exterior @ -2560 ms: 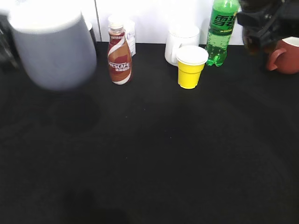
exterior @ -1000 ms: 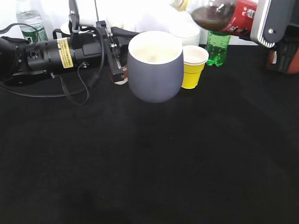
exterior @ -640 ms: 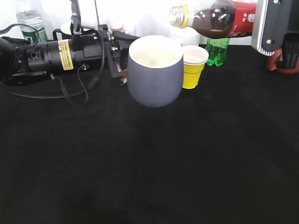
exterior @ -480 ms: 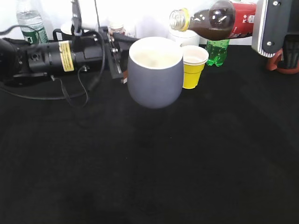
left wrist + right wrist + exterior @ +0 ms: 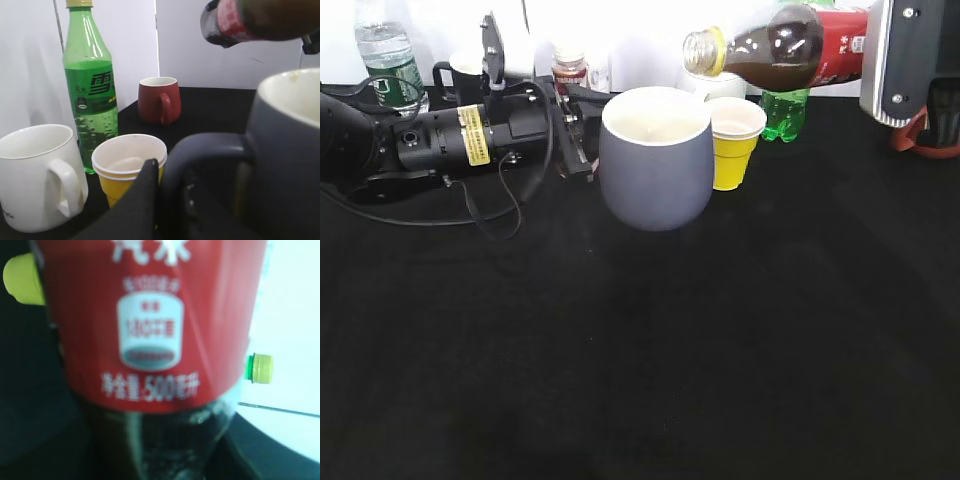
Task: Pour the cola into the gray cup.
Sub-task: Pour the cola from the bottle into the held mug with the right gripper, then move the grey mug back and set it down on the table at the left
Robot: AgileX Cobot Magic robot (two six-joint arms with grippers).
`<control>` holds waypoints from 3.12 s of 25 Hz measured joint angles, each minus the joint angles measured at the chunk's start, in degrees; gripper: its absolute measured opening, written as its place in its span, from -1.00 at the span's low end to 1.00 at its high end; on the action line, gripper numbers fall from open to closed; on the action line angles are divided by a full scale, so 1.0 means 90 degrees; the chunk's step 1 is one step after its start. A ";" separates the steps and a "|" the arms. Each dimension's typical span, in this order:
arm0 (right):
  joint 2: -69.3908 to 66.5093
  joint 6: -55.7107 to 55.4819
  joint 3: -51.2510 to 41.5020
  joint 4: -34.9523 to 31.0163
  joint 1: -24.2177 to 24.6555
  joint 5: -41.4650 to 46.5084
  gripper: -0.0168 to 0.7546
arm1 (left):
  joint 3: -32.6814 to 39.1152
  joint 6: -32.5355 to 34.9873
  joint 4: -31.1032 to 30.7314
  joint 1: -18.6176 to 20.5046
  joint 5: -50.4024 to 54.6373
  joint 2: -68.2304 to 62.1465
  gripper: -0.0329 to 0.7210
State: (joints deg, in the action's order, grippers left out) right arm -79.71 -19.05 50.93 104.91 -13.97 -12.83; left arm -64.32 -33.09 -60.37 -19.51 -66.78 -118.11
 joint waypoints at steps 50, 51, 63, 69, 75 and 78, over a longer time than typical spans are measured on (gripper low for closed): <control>0.0023 0.0898 0.0007 0.0000 0.0000 0.0549 -0.06 | 0.0000 0.0005 0.0090 -0.0237 0.0026 0.0000 -0.78; 0.0023 0.0910 0.0007 0.0000 0.0000 0.0556 -0.06 | 0.0000 0.0005 0.0083 -0.0237 0.0026 0.0000 -0.78; 0.0023 0.0939 0.0007 -0.0358 0.0000 0.0500 -0.06 | 0.0000 0.0025 0.0056 -0.0237 0.0045 0.0000 -0.78; 0.0023 0.0907 0.0007 -0.1727 0.0000 0.0352 -0.06 | 0.0000 0.0027 0.0050 -0.0237 0.0065 0.0000 -0.78; 0.0023 0.0528 0.0007 -0.7460 0.0000 -0.0445 -0.06 | 0.0000 0.0027 0.0032 -0.0237 0.0070 0.0000 -0.78; 0.0023 -0.0406 0.0007 -0.9506 0.0000 -0.1048 -0.06 | 0.0000 0.0015 0.0032 -0.0237 0.0070 0.0000 -0.78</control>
State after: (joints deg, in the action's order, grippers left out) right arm -79.51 -22.71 51.00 19.35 -13.97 -22.26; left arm -64.32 -32.95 -60.08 -21.65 -66.14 -118.11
